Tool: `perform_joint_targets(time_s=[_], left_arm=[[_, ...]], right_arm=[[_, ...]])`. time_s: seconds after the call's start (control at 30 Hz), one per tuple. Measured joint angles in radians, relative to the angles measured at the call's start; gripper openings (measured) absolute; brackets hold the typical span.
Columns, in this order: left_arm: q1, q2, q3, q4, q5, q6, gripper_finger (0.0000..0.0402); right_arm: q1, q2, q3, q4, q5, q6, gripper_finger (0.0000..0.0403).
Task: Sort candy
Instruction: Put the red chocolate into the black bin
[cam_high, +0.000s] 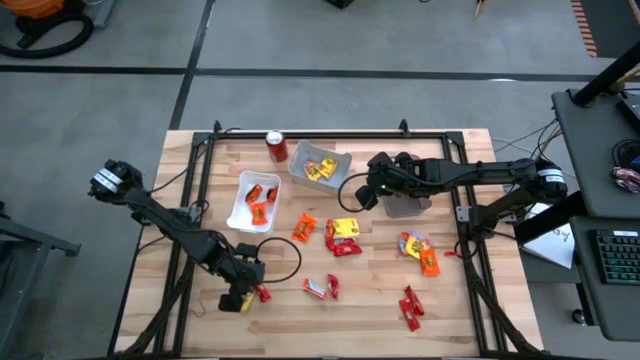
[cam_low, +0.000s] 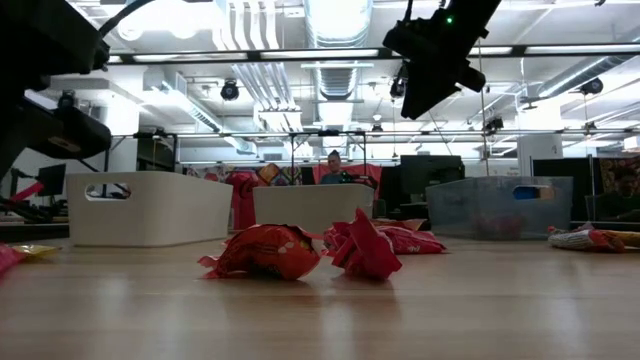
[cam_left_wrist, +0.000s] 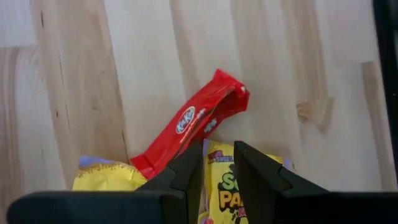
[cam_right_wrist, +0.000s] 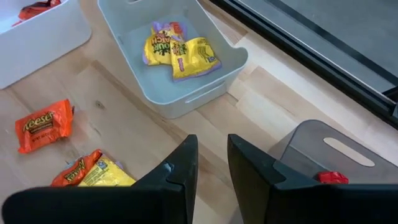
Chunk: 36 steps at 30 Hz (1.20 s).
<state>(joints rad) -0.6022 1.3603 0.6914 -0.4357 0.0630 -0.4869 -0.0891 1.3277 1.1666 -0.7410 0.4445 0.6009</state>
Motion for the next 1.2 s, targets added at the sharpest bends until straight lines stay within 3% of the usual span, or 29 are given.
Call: perform_joint_targets(time_s=[0.4,0.67,0.9,1.2], left_arm=[[0.002,0.047,0.0,0.013,-0.11,0.25,0.0075],[0.002,0.094,0.0,0.027,-0.111,0.234,0.007],[0.002,0.094,0.0,0.035,-0.112,0.199,0.0007],[0.001,0.07,0.0,0.065,-0.166,0.201,0.0]], right_arm=[[0.0,0.0,0.0,0.003,-0.01,0.03,0.0077],[0.002,0.0,0.0,0.006,-0.034,0.028,0.0084],[0.005,0.0,0.0,0.006,-0.034,0.027,0.0077],[0.01,0.0,0.0,0.006,-0.034,0.023,0.0084]])
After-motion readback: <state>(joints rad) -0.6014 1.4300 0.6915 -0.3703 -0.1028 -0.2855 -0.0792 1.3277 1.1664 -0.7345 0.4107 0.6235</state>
